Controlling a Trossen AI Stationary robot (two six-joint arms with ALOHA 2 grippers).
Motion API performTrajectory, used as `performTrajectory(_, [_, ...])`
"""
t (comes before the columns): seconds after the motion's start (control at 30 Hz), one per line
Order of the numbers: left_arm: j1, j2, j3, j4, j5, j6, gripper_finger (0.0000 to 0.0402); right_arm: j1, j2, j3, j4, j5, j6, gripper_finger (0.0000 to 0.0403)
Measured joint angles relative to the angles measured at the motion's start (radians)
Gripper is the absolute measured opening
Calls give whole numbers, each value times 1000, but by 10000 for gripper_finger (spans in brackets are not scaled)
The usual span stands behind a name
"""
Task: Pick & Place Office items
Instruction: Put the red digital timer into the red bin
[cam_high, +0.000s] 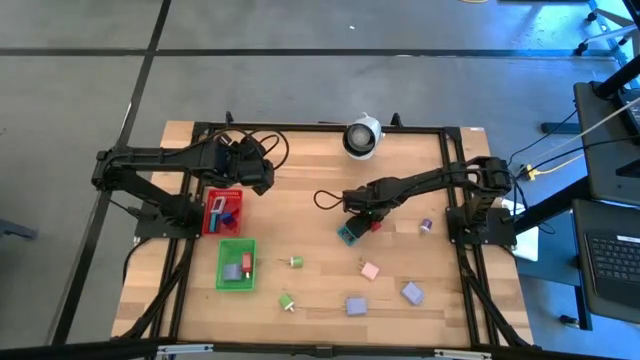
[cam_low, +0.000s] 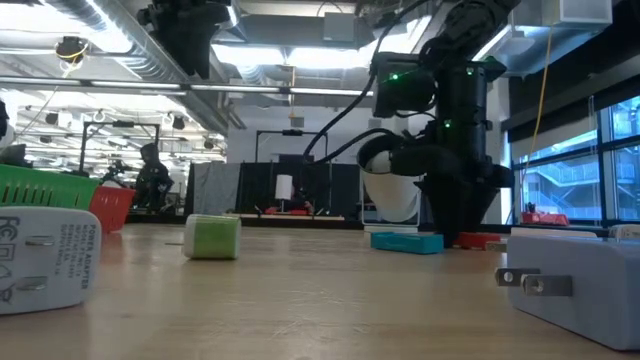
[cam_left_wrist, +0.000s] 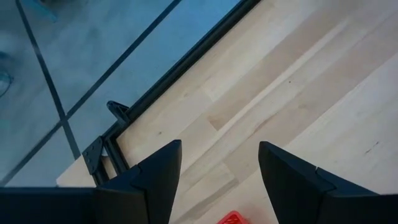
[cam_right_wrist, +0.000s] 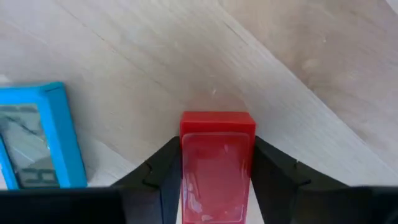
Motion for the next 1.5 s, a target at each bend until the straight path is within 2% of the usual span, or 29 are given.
performTrajectory(0.2, [0,0,0,0,0,0,203,-15,-158,0,14,81,13,152])
performTrajectory(0.37, [0,0,0,1,-5,0,197,-32,-348,0,94,212,52,152])
performTrajectory(0.53, [0,0,0,9,-23,0,192,-33,-512,0,365,375,-27,154])
performTrajectory(0.67, [0,0,0,27,-45,5,189,-33,-584,1,641,430,-188,155])
performTrajectory(0.73, [0,0,0,45,-65,29,187,-33,-602,2,776,417,-271,156])
performTrajectory(0.9, [-14,0,0,183,-41,178,179,-33,-610,3,966,263,-392,156])
performTrajectory(1.23, [-50,0,0,720,157,614,171,-33,-609,3,982,168,-489,157])
performTrajectory(1.33, [-49,0,0,857,217,651,181,-33,-609,3,980,96,-499,157])
performTrajectory(1.5, [-48,-4,0,995,366,670,214,-33,-609,3,977,15,-524,157])
